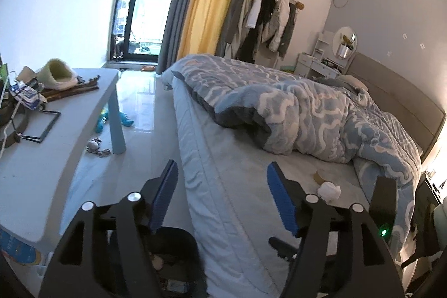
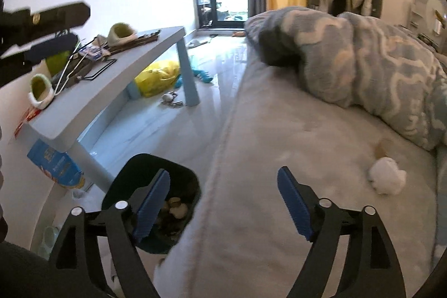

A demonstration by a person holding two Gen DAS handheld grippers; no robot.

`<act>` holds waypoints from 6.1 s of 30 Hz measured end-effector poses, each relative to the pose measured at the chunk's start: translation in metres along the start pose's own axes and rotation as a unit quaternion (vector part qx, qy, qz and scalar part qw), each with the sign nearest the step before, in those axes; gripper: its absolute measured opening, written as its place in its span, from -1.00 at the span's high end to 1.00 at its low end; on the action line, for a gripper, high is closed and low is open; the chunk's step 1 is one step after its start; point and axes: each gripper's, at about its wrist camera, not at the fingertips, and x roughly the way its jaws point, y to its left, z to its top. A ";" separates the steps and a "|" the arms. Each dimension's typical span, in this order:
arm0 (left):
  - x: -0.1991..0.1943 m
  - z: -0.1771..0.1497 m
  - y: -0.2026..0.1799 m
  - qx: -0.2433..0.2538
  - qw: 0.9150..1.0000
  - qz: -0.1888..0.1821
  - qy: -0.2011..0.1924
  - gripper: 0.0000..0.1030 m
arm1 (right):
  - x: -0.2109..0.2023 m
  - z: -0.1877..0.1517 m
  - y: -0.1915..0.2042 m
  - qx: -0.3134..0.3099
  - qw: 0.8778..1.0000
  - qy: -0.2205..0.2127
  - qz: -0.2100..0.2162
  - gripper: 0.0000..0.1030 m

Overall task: Collect trash
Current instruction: 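Move both grippers back over the bed toward the tape roll and white tissue, then grasp the white tissue with the right gripper while the left gripper grasps the brown tape roll, then carry the tape roll and white tissue over the black bin and open both grippers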

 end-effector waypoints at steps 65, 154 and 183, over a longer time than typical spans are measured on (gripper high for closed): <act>0.183 -0.031 -0.141 0.096 0.990 -0.056 0.092 -0.90 | 0.030 -0.023 -0.217 0.140 0.987 0.046 -0.069 -0.06; 0.141 -0.097 -0.175 0.116 0.973 -0.086 0.181 -0.01 | -0.097 -0.037 -0.170 0.188 0.980 -0.058 -0.027 -0.06; 0.063 -0.097 0.009 0.037 0.984 0.023 0.171 -0.01 | -0.015 0.003 -0.016 0.099 0.995 -0.008 0.025 -0.06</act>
